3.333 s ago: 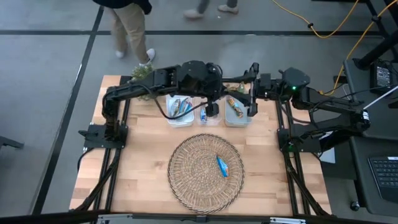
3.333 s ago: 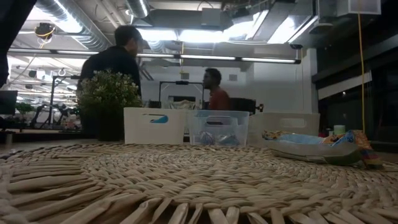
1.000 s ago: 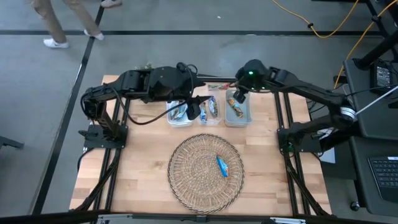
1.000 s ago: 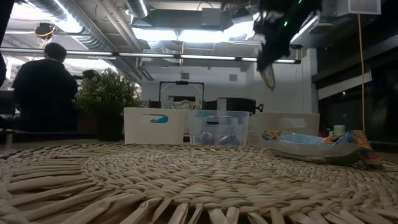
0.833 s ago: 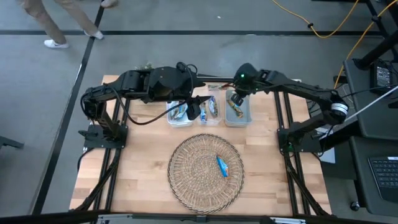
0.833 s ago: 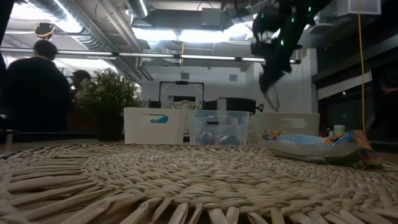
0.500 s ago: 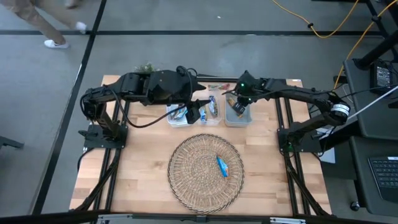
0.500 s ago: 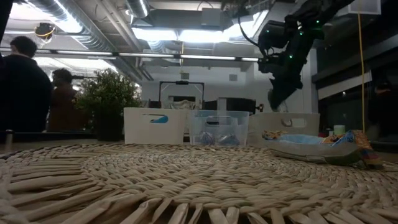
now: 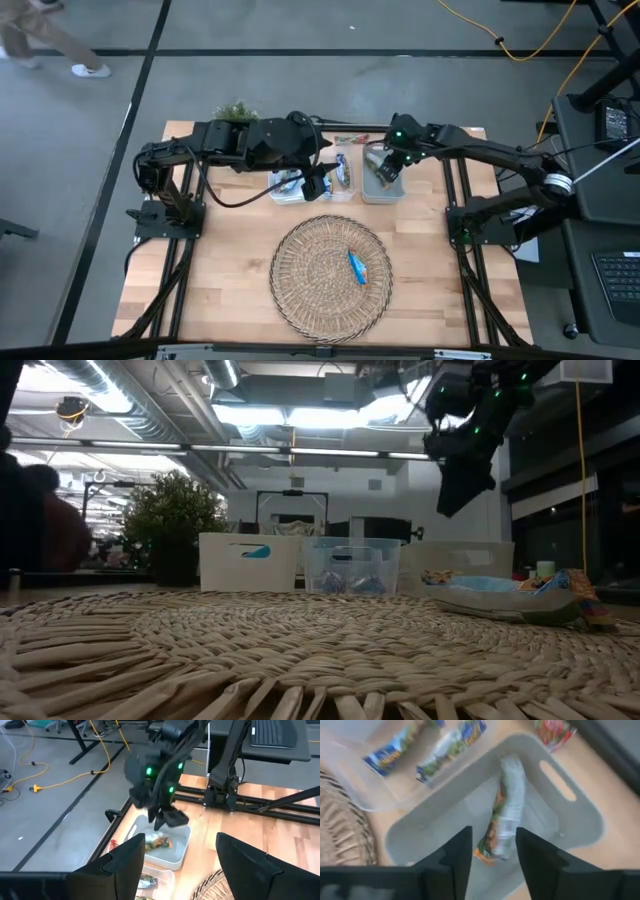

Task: Pick and place Granola Bars by type
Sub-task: Put the bottom yellow granola bar into the gray bin, then put the yellow granola bar into the gray bin

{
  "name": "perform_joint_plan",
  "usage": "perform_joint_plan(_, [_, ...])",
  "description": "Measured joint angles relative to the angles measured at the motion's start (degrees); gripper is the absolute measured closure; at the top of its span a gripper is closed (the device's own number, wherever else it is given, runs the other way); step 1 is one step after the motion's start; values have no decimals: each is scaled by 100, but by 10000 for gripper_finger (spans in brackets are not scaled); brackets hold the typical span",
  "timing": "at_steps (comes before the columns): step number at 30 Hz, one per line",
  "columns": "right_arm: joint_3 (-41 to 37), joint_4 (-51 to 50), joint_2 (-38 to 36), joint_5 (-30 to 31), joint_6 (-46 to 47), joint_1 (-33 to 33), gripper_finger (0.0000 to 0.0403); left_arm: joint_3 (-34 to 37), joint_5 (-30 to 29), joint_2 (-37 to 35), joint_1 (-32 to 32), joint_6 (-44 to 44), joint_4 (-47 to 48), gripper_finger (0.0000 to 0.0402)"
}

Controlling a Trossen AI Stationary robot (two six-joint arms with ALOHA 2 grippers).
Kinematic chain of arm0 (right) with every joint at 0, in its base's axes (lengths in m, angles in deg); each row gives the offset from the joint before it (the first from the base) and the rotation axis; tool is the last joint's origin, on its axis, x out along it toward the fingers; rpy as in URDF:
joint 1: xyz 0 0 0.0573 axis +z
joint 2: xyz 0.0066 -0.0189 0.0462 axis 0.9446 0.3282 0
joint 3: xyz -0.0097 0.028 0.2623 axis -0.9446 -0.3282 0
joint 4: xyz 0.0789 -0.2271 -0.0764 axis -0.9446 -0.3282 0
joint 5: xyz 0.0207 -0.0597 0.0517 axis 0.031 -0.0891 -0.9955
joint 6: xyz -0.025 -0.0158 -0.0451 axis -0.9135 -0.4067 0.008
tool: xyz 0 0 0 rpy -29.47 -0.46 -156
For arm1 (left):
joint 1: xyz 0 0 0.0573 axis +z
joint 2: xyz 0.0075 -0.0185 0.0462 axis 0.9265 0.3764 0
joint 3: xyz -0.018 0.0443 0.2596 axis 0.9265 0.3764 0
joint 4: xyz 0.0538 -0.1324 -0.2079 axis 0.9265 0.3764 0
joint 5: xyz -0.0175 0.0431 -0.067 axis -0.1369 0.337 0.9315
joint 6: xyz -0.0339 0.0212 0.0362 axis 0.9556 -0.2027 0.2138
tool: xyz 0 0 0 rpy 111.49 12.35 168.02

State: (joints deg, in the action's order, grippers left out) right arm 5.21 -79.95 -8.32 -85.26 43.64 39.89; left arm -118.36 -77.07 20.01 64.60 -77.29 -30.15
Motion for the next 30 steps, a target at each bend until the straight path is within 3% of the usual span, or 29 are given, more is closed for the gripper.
perform_joint_plan(5, [331, -329, -646, -80, 5, 258, 221, -1, 2, 0, 0, -49, 24, 167])
perform_joint_plan(8, [409, -347, -1159, -701, 172, 622, 218, -1, 7, 0, 0, -55, 66, 167])
perform_joint_plan(15, [409, -508, -2005, -1497, 1488, 2317, 217, -2, 9, 0, 0, -203, 275, 167])
perform_joint_plan(18, [409, -362, -2317, -1131, 2161, 3154, 217, -2, 13, -7, 0, -346, 285, 167])
perform_joint_plan(23, [409, -128, -2503, 334, 2996, 4231, 217, -2, 14, -20, 1, -593, 282, 167])
perform_joint_plan(26, [409, 96, -2251, 794, 3259, 4718, 224, -2, 16, -20, 0, -778, 282, 167])
perform_joint_plan(30, [409, 286, -1588, 907, 3475, 5083, 235, -2, 20, -20, 0, -984, 320, 167])
